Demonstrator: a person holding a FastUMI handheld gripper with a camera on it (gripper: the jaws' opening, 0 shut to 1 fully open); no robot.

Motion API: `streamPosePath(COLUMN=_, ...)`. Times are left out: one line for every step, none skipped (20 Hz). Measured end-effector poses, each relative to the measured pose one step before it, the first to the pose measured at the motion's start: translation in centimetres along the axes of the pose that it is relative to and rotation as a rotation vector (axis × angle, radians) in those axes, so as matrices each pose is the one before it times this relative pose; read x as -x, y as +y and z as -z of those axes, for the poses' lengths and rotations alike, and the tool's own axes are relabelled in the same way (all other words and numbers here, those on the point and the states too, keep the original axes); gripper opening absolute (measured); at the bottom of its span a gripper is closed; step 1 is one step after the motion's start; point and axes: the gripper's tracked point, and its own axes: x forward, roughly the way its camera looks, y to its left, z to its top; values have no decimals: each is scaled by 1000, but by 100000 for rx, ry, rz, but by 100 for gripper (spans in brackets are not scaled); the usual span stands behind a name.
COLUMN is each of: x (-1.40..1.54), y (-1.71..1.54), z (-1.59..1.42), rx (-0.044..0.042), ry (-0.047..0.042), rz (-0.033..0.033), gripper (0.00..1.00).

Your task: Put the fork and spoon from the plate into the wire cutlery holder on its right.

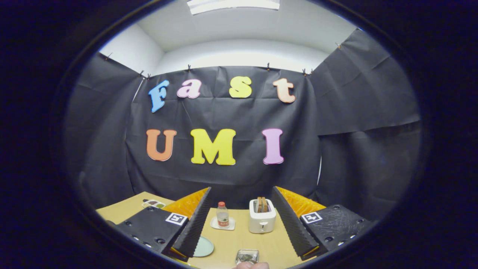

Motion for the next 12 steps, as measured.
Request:
streamPosePath(x=359, y=50, z=-136, rx=-772, ry=-257, rz=-445, gripper=95)
streamPosePath(x=104, y=3, z=-90, rx=-1289, ry=70, rz=-321, gripper=95)
streamPosePath(x=183, y=-57, z=65, rx=-1105, ry=357, rz=-284, gripper=95)
streamPosePath(x=191, y=25, z=12, rx=-464, ry=388, rz=-15, gripper=95)
streamPosePath(x=325, y=256, z=399, rx=-278, ry=227, rz=-60, gripper=95)
streamPosePath(x=149, y=237, z=93, rx=-10, ry=158, rz=-136, gripper=95)
streamPosePath(x=-94, y=269, z=289, rx=-104, ry=177, rz=-354, gripper=95)
streamPosePath(x=17, y=229, z=34, rx=196, ry=0, rz=-200, gripper=95)
streamPosePath(x=-219, y=134, z=-101, rx=-56, ry=-16, rz=-53, gripper=95)
streamPosePath(x=72, y=115, z=60, rx=-29, ry=-180, rz=-244, gripper=95)
streamPosePath(x=-33, y=92, z=149, rx=4, ry=25, rz=-289, gripper=95)
streamPosePath(x=-54, y=44, z=91, rx=246, ry=41, rz=40, gripper=95)
